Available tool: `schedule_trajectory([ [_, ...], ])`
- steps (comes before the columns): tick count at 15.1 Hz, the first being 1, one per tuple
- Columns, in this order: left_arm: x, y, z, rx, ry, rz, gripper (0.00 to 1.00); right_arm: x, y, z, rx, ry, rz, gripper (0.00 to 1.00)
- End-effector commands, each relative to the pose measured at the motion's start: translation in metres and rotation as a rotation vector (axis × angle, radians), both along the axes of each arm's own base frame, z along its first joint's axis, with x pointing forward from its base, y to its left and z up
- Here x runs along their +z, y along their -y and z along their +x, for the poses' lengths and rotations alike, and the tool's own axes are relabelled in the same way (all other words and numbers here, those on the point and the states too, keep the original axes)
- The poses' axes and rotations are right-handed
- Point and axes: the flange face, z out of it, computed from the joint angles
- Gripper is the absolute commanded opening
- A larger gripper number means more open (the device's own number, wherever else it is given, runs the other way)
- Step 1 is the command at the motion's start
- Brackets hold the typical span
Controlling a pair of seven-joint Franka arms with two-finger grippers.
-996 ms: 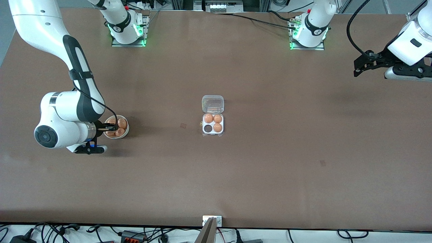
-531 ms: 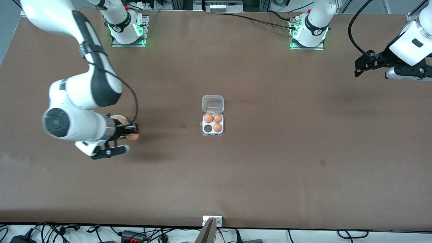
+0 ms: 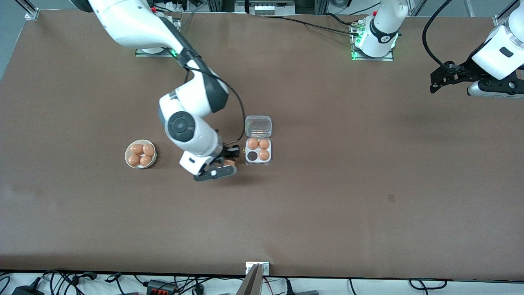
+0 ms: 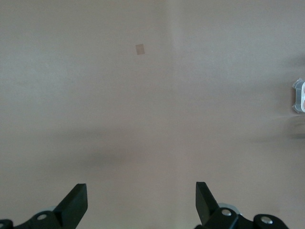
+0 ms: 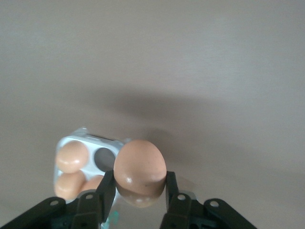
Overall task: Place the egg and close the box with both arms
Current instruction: 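Carry the egg with the right gripper to the empty box slot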
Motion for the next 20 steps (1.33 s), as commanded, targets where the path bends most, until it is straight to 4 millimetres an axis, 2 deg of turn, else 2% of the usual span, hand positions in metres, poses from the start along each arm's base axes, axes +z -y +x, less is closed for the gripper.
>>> schedule_trajectory([
  [1, 0.006, -0.001, 0.002, -0.005, -0.004, 0.016, 1.00, -0.025, -0.039, -0.016, -0.050, 0.009, 0.014, 0.00],
  [4, 0.006, -0.001, 0.002, -0.005, -0.004, 0.016, 1.00, -0.035, -0.057, -0.031, -0.062, -0.015, 0.005, 0.00],
  [10, 0.006, -0.001, 0.002, -0.002, -0.004, 0.016, 1.00, -0.045, -0.058, -0.041, -0.054, -0.059, -0.029, 0.00],
  [15, 0.006, -0.002, 0.001, 0.000, -0.007, 0.015, 1.00, -0.066, -0.062, -0.046, -0.046, -0.076, -0.041, 0.00],
  [18, 0.004, -0.006, 0.000, 0.014, -0.027, 0.016, 1.00, -0.071, -0.062, -0.046, -0.045, -0.079, -0.043, 0.03],
  [19, 0.004, -0.009, 0.000, 0.019, -0.027, 0.015, 1.00, -0.070, -0.063, -0.046, -0.053, -0.079, -0.040, 0.57],
  [20, 0.002, -0.007, 0.000, 0.013, -0.036, 0.016, 1.00, -0.068, -0.061, -0.044, -0.062, -0.077, -0.039, 1.00],
])
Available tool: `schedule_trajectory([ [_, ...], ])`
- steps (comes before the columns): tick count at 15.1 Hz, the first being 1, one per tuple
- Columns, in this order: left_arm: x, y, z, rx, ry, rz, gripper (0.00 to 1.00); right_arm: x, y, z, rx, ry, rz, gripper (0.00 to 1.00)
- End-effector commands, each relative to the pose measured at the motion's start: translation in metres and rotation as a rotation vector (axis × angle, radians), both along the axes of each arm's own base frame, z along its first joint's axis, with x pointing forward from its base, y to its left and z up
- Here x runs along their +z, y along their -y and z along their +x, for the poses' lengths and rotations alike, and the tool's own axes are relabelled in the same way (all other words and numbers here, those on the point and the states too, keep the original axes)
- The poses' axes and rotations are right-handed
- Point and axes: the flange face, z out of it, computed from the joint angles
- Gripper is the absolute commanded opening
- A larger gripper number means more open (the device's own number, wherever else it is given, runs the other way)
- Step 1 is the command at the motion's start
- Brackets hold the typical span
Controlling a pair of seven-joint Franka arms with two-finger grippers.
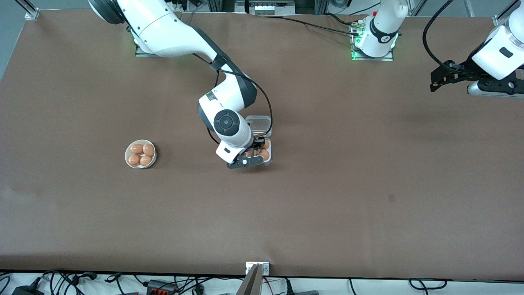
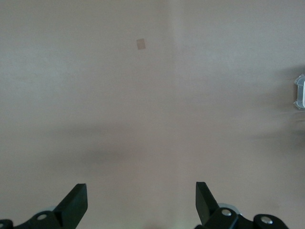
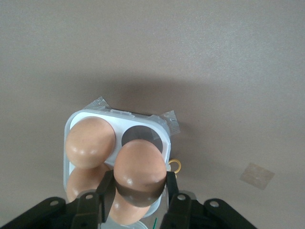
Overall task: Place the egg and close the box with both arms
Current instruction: 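Carry the egg with the right gripper to the empty box slot, then open the right gripper to release the egg into the slot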
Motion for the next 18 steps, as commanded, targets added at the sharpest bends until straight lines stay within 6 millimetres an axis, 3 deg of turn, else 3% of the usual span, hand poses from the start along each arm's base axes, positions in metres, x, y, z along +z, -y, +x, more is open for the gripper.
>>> schedule_trajectory([
  [1, 0.002, 0.000, 0.000, -0.001, -0.033, 0.016, 1.00, 0.006, -0.005, 0.003, -0.027, 0.007, 0.010, 1.00],
  [5, -0.005, 0.004, -0.001, -0.008, -0.076, 0.022, 1.00, 0.050, 0.001, 0.020, -0.042, 0.049, 0.032, 1.00],
  [6, -0.008, 0.007, -0.001, -0.013, -0.083, 0.021, 1.00, 0.074, 0.011, 0.028, -0.046, 0.061, 0.026, 1.00],
  [9, -0.010, 0.002, 0.000, -0.004, -0.087, 0.016, 1.00, 0.153, 0.078, 0.061, -0.124, 0.100, 0.020, 1.00],
  [10, -0.012, 0.000, 0.002, -0.006, -0.094, 0.004, 1.00, 0.170, 0.107, 0.072, -0.157, 0.104, 0.007, 1.00],
  [12, -0.015, -0.002, 0.003, -0.003, -0.097, 0.005, 1.00, 0.186, 0.167, 0.089, -0.215, 0.067, -0.041, 1.00],
  [14, -0.015, -0.001, 0.003, -0.004, -0.097, 0.005, 1.00, 0.216, 0.219, 0.099, -0.217, 0.070, -0.042, 1.00],
  [17, -0.016, 0.000, 0.004, -0.009, -0.100, 0.005, 1.00, 0.250, 0.273, 0.104, -0.225, 0.091, -0.049, 1.00],
  [18, -0.021, 0.001, 0.007, -0.009, -0.109, 0.005, 1.00, 0.254, 0.298, 0.106, -0.253, 0.074, -0.065, 1.00],
])
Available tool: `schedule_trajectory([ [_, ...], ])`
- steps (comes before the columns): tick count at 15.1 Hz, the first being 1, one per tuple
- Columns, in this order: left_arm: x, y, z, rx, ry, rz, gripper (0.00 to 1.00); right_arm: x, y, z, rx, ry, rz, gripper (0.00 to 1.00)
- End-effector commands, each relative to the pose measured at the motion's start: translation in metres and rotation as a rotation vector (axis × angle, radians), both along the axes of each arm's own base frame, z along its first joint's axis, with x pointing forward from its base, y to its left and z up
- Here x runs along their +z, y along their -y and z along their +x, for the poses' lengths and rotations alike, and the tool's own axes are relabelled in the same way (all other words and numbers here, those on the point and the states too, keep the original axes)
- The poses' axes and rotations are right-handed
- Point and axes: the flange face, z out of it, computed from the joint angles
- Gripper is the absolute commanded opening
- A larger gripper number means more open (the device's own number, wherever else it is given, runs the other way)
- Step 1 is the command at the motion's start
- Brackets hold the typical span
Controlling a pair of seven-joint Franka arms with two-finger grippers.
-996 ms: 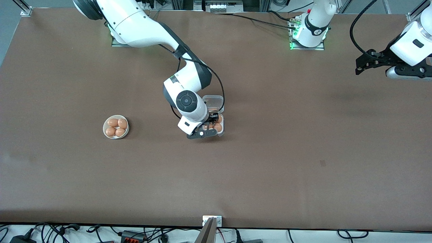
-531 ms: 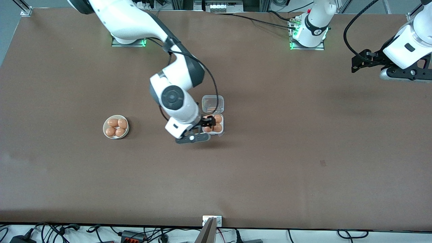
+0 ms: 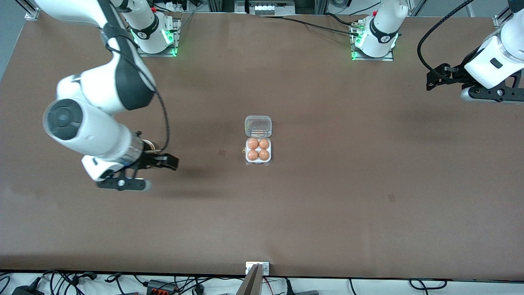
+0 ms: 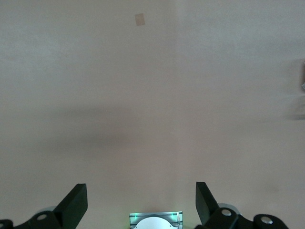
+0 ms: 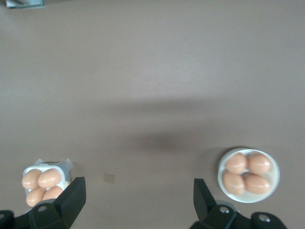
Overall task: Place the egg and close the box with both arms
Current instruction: 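Withdraw the right gripper toward its base while the left gripper starts moving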
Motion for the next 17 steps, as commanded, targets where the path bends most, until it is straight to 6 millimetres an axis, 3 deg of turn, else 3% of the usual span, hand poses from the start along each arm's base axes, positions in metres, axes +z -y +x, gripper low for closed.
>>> schedule_trajectory([
  [1, -0.004, 0.002, 0.007, -0.012, -0.021, 0.004, 1.00, 0.022, 0.049, -0.006, -0.041, -0.029, -0.026, 1.00],
  [3, -0.012, 0.002, 0.011, -0.014, -0.036, 0.009, 1.00, 0.034, 0.077, -0.008, -0.073, -0.039, -0.029, 1.00],
  [5, -0.007, 0.004, 0.013, -0.017, -0.025, 0.014, 1.00, 0.044, 0.097, -0.008, -0.096, -0.029, -0.026, 1.00],
  [8, -0.011, 0.007, 0.032, -0.020, -0.027, 0.011, 1.00, 0.046, 0.113, -0.006, -0.059, -0.021, -0.026, 1.00],
  [10, -0.010, 0.007, 0.037, -0.021, -0.024, 0.009, 0.73, 0.047, 0.127, -0.005, -0.072, -0.022, -0.027, 1.00],
  [12, -0.008, 0.008, 0.033, -0.024, -0.068, 0.012, 0.41, 0.065, 0.140, -0.010, -0.077, -0.001, -0.028, 1.00],
  [13, -0.009, 0.009, 0.036, -0.025, -0.094, 0.012, 0.33, 0.072, 0.152, -0.012, -0.076, 0.006, -0.031, 1.00],
  [14, -0.008, 0.010, 0.037, -0.027, -0.126, 0.013, 0.15, 0.088, 0.170, -0.016, -0.072, 0.032, -0.036, 1.00],
  [16, -0.012, 0.009, 0.042, -0.027, -0.169, 0.012, 0.01, 0.092, 0.185, -0.018, -0.034, 0.034, -0.050, 1.00],
  [17, -0.012, 0.009, 0.042, -0.027, -0.170, 0.007, 0.01, 0.092, 0.195, -0.021, -0.026, 0.019, -0.054, 1.00],
])
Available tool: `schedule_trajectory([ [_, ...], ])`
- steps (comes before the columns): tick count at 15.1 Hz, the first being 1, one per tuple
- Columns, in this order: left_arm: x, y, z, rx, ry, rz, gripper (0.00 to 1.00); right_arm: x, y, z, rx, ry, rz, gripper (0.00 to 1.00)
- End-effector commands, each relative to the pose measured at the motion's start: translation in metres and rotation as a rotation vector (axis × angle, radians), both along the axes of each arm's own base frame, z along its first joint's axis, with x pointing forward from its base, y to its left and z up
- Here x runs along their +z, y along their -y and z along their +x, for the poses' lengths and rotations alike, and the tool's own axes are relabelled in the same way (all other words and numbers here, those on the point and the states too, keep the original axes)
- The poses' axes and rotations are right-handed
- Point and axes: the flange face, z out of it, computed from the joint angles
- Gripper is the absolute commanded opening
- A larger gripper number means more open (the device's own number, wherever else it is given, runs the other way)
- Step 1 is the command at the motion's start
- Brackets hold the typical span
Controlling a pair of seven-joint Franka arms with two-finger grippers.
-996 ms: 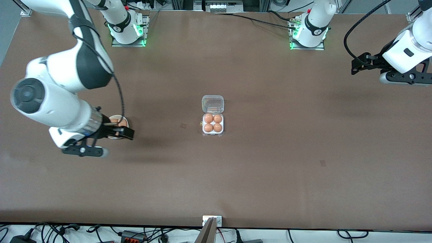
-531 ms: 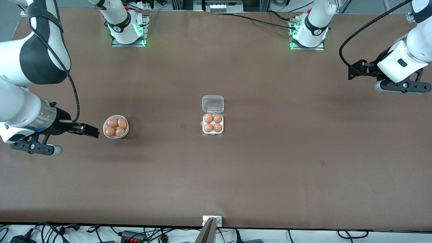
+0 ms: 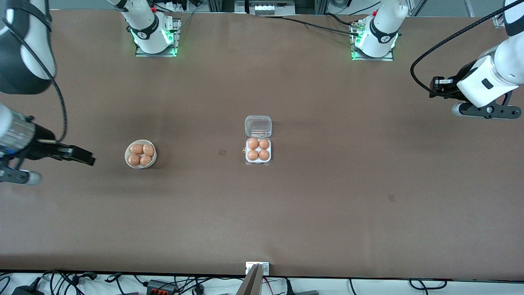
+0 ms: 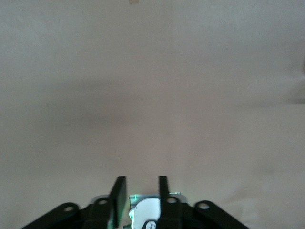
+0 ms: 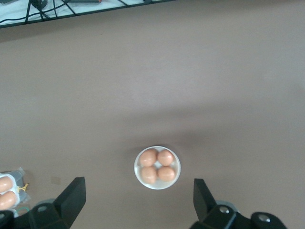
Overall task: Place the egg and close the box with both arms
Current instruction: 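Withdraw the right gripper toward its base while the left gripper starts moving, then move the left gripper over the open lid of the egg box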
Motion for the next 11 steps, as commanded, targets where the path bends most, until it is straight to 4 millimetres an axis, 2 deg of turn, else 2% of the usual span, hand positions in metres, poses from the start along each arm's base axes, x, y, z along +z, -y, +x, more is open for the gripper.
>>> schedule_trajectory([
  [1, 0.002, 0.001, 0.011, -0.013, -0.026, 0.004, 0.01, 0.016, 0.021, -0.018, 0.046, -0.028, -0.018, 1.00],
  [3, -0.002, 0.002, 0.008, -0.006, -0.043, 0.001, 0.01, 0.021, 0.029, -0.033, 0.049, -0.055, -0.022, 1.00],
  [4, -0.003, 0.013, 0.004, -0.026, -0.069, 0.000, 0.01, 0.022, 0.032, -0.040, 0.049, -0.055, -0.022, 1.00],
  [7, -0.007, 0.050, -0.009, -0.053, -0.129, -0.049, 0.01, 0.022, 0.048, -0.057, 0.133, -0.047, -0.037, 1.00],
  [8, -0.015, 0.062, -0.010, -0.068, -0.136, -0.057, 0.01, 0.020, 0.052, -0.063, 0.132, -0.034, -0.038, 1.00],
  [11, -0.034, 0.114, -0.008, -0.070, -0.067, -0.126, 0.01, 0.010, 0.048, -0.085, 0.119, -0.018, -0.038, 1.00],
])
